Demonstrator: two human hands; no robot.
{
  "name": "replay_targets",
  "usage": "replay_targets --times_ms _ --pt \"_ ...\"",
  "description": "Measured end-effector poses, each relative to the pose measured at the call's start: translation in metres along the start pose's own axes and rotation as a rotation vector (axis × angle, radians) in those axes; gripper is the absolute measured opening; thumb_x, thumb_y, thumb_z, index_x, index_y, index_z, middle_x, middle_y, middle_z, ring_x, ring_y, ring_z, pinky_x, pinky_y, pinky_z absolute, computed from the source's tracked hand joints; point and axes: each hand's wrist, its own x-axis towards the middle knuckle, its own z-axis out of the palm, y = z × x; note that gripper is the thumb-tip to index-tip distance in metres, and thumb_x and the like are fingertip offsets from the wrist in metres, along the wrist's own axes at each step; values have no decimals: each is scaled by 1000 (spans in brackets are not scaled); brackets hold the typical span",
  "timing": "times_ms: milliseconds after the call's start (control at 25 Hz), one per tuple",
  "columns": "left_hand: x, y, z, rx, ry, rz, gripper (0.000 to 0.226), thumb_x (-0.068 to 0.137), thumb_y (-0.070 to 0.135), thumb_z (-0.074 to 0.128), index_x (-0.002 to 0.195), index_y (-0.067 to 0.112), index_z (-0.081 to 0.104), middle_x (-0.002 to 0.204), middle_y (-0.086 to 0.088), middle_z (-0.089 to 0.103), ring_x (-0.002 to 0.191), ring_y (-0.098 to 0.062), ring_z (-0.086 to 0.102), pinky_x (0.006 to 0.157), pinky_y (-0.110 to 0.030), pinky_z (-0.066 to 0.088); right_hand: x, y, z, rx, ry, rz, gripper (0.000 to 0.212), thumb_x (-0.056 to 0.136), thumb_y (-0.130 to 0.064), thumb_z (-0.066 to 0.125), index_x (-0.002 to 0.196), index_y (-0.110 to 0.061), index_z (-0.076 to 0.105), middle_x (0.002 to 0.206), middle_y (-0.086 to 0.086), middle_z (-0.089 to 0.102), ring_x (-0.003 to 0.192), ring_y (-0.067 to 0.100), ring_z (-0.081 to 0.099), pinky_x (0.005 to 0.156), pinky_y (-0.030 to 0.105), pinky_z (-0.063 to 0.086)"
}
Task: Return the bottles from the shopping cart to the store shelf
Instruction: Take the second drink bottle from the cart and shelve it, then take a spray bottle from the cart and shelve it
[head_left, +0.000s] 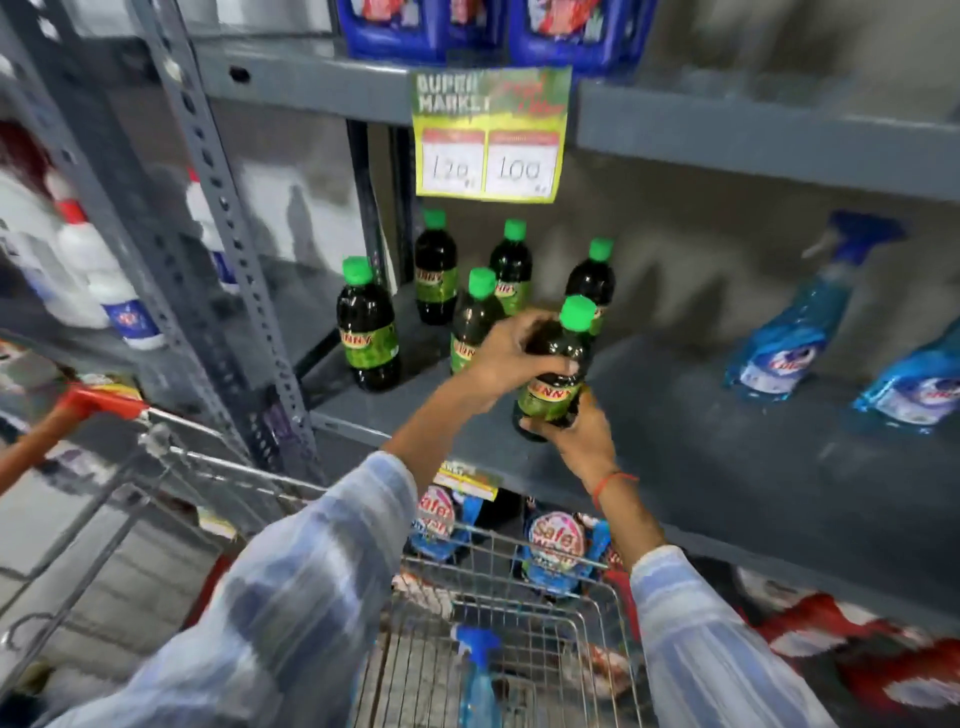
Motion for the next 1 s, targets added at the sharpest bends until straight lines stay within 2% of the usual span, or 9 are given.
replay_targets --times_ms 360,440,480,560,640,760,840,920,1000 --pt "42 -26 15 -3 3 -110 64 72 -6 70 130 2 43 132 -16 54 113 -18 51 92 -24 46 39 26 -8 -65 -10 36 69 68 -12 78 125 -4 40 122 16 58 114 29 55 78 19 41" --pt "22 -26 16 50 131 9 72 71 3 75 133 3 40 134 -10 52 119 -13 48 95 -14 44 23 14 -10 -3 90 -22 79 65 -11 80 131 -4 36 122 8 54 118 19 50 81 9 41" --pt "3 -30 18 59 239 86 70 71 9 76 132 5 42 134 -10 52 120 -11 50 98 -14 42 8 11 -10 38 183 -51 82 66 -12 79 134 -4 33 125 5 51 119 14 47 93 11 40" --pt "-56 -56 28 83 473 191 47 76 17 74 118 14 52 114 -7 63 105 -13 61 91 -18 47 -42 24 -2 80 393 -173 66 75 -16 73 130 -6 40 122 10 53 114 13 51 99 21 44" --pt "-118 -98 40 152 553 109 25 80 26 70 95 31 51 83 -2 60 75 -11 57 70 -18 47 -103 56 16 10 423 -179 42 81 -26 66 117 -11 50 103 10 55 91 11 53 84 18 46" --pt "-168 -196 46 267 501 -295 23 79 30 70 86 28 48 69 5 52 61 -7 49 61 -25 38 -174 138 58 -80 137 112 41 77 -48 56 99 -14 53 87 8 57 76 9 53 69 29 49" --pt "-184 -270 45 381 367 -625 29 78 28 72 96 12 57 82 -8 67 76 -22 63 67 -31 42 -201 206 79 -171 -135 458 60 68 -53 61 104 -5 55 98 20 63 91 28 61 79 40 48" --pt "-202 -329 47 404 177 -876 37 76 30 73 97 2 60 92 -21 69 88 -30 65 73 -36 46 -225 263 89 -319 -463 772 67 69 -42 73 113 3 52 115 23 60 108 35 57 84 36 44" --pt "-229 -374 53 324 11 -1031 30 75 31 74 79 5 60 75 -20 62 69 -19 64 65 -36 46 -251 305 95 -384 -685 895 62 70 -30 76 115 5 51 119 21 60 111 33 58 82 30 46"
